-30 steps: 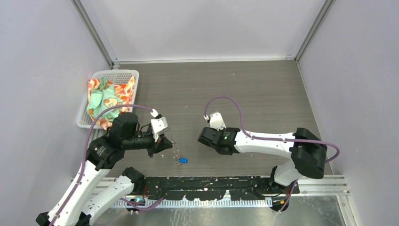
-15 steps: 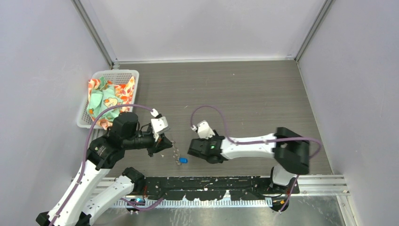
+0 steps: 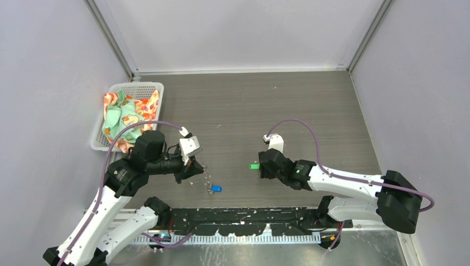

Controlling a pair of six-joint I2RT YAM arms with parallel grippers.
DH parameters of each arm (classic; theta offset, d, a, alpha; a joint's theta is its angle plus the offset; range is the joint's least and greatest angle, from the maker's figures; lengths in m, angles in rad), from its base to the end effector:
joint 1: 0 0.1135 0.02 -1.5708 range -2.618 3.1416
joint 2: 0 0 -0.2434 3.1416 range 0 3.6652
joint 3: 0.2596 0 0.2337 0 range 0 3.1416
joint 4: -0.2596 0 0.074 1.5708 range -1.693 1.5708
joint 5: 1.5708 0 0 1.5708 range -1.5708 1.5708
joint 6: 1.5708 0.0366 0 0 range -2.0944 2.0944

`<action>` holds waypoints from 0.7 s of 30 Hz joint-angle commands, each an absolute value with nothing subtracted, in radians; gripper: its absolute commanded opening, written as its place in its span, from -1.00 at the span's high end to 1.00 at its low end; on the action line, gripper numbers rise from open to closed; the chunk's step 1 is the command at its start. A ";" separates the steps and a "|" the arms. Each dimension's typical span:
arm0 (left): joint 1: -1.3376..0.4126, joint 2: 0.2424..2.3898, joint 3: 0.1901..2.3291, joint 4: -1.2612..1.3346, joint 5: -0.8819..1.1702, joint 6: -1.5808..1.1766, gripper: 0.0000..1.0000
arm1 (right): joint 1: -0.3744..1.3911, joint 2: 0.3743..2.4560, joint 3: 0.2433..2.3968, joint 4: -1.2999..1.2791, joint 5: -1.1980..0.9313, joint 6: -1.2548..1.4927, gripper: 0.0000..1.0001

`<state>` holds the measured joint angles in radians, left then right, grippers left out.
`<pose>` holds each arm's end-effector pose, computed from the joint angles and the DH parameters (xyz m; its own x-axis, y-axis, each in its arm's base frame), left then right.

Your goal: Put the keys on the keyring

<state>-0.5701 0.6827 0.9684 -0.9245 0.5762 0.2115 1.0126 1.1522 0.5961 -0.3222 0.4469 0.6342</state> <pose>0.0861 -0.0789 0.3259 -0.3184 0.4133 -0.8531 0.9079 0.3918 -0.1491 0.1262 0.1722 0.1852 -0.6950 -0.1042 -0.7114 -0.2569 0.9601 0.1104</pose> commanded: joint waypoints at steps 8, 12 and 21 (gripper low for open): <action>-0.575 0.686 1.005 -0.890 0.581 0.197 0.99 | 0.952 1.235 0.559 -0.093 0.372 0.506 0.14; -0.575 0.686 1.007 -0.893 0.577 0.198 0.99 | 0.944 1.301 0.581 -0.086 0.364 0.478 0.19; -0.575 0.690 1.015 -0.897 0.572 0.198 0.99 | 0.928 1.328 0.580 -0.051 0.383 0.468 0.31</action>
<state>-0.5705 0.6888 0.9684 -0.9253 0.5682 0.2089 0.9337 1.3380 0.5472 -0.1093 0.3603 0.4858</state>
